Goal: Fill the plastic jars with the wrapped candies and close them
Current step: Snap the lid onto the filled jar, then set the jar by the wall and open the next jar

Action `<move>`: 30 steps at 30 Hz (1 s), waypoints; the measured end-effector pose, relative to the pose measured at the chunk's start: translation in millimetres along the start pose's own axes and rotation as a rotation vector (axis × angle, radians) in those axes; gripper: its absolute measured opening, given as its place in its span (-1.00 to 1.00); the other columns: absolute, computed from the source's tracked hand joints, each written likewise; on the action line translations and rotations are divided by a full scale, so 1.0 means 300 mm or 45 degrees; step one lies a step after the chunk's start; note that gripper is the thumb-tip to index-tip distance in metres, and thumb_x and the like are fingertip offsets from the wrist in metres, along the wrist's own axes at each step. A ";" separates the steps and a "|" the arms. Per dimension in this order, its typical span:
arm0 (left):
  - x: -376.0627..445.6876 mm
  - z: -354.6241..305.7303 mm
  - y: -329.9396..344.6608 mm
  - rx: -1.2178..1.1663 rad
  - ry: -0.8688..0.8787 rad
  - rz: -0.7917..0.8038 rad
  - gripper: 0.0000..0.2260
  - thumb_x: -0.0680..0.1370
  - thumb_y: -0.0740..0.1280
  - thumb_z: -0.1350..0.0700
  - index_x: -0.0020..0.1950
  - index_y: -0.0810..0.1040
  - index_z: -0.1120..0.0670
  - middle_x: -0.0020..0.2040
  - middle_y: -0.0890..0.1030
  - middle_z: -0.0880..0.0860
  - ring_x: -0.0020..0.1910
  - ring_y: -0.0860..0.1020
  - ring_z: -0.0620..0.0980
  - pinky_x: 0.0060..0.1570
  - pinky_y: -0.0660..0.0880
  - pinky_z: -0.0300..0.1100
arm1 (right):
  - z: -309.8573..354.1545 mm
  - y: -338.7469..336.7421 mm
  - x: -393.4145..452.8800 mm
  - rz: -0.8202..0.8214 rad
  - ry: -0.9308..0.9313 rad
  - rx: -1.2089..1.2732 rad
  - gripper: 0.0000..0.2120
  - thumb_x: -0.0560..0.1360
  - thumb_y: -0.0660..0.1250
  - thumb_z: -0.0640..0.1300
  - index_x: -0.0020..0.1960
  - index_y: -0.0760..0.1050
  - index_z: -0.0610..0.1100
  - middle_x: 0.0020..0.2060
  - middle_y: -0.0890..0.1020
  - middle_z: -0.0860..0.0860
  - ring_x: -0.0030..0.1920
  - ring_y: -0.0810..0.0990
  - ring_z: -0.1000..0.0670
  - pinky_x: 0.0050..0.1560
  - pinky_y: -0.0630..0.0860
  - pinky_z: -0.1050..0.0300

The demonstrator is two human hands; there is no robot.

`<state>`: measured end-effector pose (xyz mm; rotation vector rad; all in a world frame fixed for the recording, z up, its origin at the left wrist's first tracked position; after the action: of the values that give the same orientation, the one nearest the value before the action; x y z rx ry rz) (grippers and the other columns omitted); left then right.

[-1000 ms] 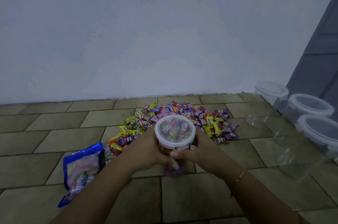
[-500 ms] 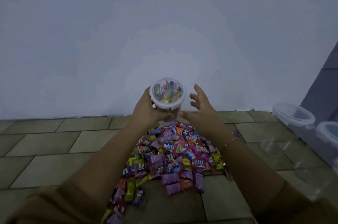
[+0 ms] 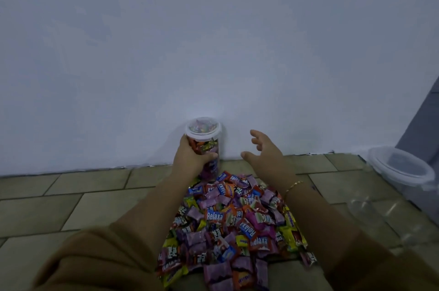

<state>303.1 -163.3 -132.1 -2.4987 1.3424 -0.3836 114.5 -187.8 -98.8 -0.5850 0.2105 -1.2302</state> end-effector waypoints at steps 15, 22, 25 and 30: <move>-0.364 -0.207 0.290 0.100 0.047 -0.417 -0.18 0.38 0.45 0.05 0.51 0.06 0.04 0.49 0.15 0.07 0.47 0.10 0.05 0.36 0.11 0.09 | -0.050 -0.148 -0.122 -0.053 -0.018 -0.704 -0.58 0.50 0.22 -0.22 0.36 0.37 -0.13 0.31 0.44 -0.09 0.32 0.36 -0.09 0.32 0.34 0.02; -0.462 -0.305 0.439 0.143 0.166 -0.039 -0.21 0.39 0.43 0.05 0.50 0.07 0.02 0.47 0.18 0.05 0.45 0.16 0.06 0.36 0.14 0.10 | -0.101 -0.339 -0.206 -0.173 0.138 -1.312 -0.61 0.53 0.13 -0.19 0.35 0.30 -0.19 0.37 0.30 -0.22 0.43 0.13 -0.25 0.40 0.14 -0.15; -0.498 -0.318 0.478 0.177 0.176 0.077 -0.21 0.39 0.44 0.03 0.50 0.07 0.01 0.47 0.19 0.04 0.44 0.18 0.06 0.35 0.20 0.11 | -0.134 -0.422 -0.239 -0.265 0.376 -1.478 -0.50 0.59 -0.01 -0.17 0.49 0.00 -0.24 0.46 0.03 -0.36 0.47 -0.06 -0.37 0.42 -0.10 -0.29; -0.531 -0.325 0.506 0.190 0.183 0.205 -0.22 0.39 0.44 0.03 0.50 0.08 0.00 0.45 0.20 0.04 0.41 0.23 0.05 0.30 0.26 0.05 | -0.169 -0.471 -0.280 -0.404 0.376 -1.499 -0.54 0.55 0.02 -0.21 0.43 0.11 -0.30 0.26 0.40 -0.29 0.26 0.37 -0.30 0.32 0.23 -0.24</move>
<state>66.9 -121.3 -112.9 -2.2602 1.4978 -0.6133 -53.1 -154.9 -79.8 -1.4816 1.1698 -1.4252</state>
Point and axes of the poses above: each hand's wrist, its own x-axis towards the middle knuckle, its own y-axis out of the palm, z = x × y, the point moved 1 cm from there along x, towards the middle knuckle
